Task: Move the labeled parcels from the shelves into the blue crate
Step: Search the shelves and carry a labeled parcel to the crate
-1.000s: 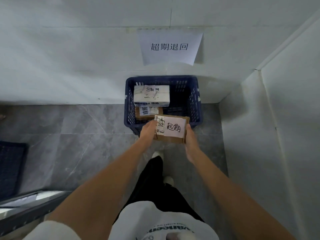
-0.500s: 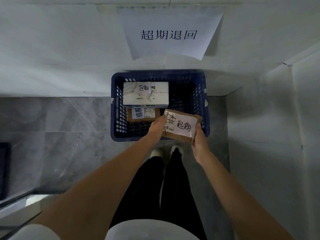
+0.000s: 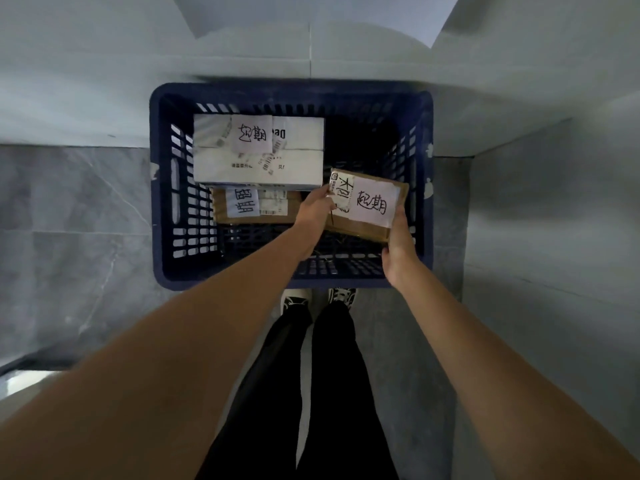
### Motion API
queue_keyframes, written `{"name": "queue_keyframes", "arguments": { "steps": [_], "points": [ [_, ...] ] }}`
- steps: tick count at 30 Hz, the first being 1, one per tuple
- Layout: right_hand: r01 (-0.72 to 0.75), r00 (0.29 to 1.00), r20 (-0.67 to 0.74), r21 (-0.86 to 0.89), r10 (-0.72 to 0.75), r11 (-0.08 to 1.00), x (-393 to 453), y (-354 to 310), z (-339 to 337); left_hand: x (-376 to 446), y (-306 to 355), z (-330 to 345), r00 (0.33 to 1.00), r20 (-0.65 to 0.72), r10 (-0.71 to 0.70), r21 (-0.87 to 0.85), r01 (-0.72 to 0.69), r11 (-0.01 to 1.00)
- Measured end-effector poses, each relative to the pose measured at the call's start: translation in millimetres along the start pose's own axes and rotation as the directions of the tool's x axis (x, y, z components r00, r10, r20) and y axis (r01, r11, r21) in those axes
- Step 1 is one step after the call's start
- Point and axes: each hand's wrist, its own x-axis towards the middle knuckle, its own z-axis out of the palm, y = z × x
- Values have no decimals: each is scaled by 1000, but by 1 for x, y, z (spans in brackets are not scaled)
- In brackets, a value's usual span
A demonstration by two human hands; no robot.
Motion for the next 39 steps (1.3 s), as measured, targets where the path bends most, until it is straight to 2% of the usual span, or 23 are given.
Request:
{"name": "queue_keyframes", "arguments": {
  "steps": [8,14,17,19,22,24,29,35,39],
  "points": [
    [-68,997,-35,49,70,996,64,18,3,51,-25,6,999,-35,-17,-34,16,999],
    [-44,999,-8,77,45,996,111,30,7,86,-41,12,998,-19,-57,-121,54,991],
    [-16,1000,-3,95,16,995,133,34,11,115,-53,20,999,-9,-51,-191,49,980],
    [10,1000,0,109,-10,994,146,38,12,125,-56,26,996,-57,-74,-277,56,959],
    [47,998,47,118,-53,992,160,44,13,132,-61,34,969,-169,-177,-494,72,866],
    [73,994,78,82,-80,994,164,47,22,135,-66,34,957,-196,-216,-555,73,829],
    [139,987,68,49,-143,989,176,49,34,152,-81,24,974,-197,-112,-459,9,888],
    [140,989,32,71,-142,988,188,38,37,155,-79,14,985,-126,-121,-544,34,838],
    [218,976,4,94,-220,971,192,32,31,160,-75,20,994,-96,-49,-488,-4,873]
  ]
}}
